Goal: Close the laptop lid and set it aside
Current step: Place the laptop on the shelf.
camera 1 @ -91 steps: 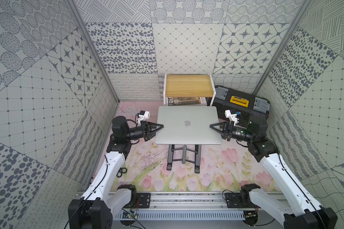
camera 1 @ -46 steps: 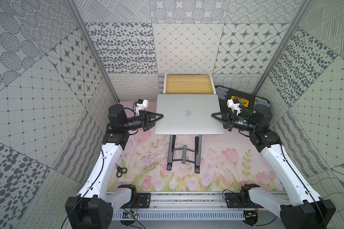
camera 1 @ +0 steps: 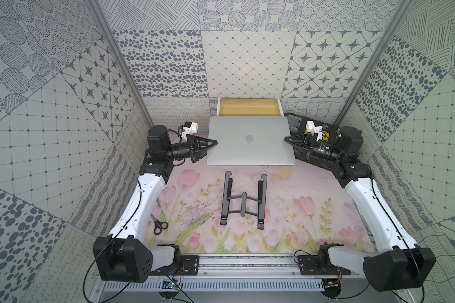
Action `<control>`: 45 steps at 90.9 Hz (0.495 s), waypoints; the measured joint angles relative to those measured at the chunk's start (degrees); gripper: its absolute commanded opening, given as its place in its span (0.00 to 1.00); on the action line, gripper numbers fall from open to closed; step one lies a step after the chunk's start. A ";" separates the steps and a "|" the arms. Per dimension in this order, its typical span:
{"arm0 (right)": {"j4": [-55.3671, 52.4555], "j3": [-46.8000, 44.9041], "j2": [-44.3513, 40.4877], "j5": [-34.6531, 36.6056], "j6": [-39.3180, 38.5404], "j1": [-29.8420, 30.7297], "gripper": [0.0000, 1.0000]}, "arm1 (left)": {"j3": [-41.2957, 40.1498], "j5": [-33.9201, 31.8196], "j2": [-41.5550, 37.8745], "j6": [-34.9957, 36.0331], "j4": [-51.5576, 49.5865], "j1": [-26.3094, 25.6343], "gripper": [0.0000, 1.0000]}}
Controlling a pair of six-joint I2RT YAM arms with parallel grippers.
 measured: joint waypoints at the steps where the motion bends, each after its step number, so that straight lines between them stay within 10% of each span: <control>1: 0.00 0.24 0.28 -0.04 0.09 -0.20 0.30 | 0.24 -0.02 0.22 0.00 0.02 0.00 0.17; 45: -1.53 9.35 8.09 -1.03 1.01 -2.62 0.32 | 7.52 -0.70 7.82 -0.39 0.17 -0.02 0.20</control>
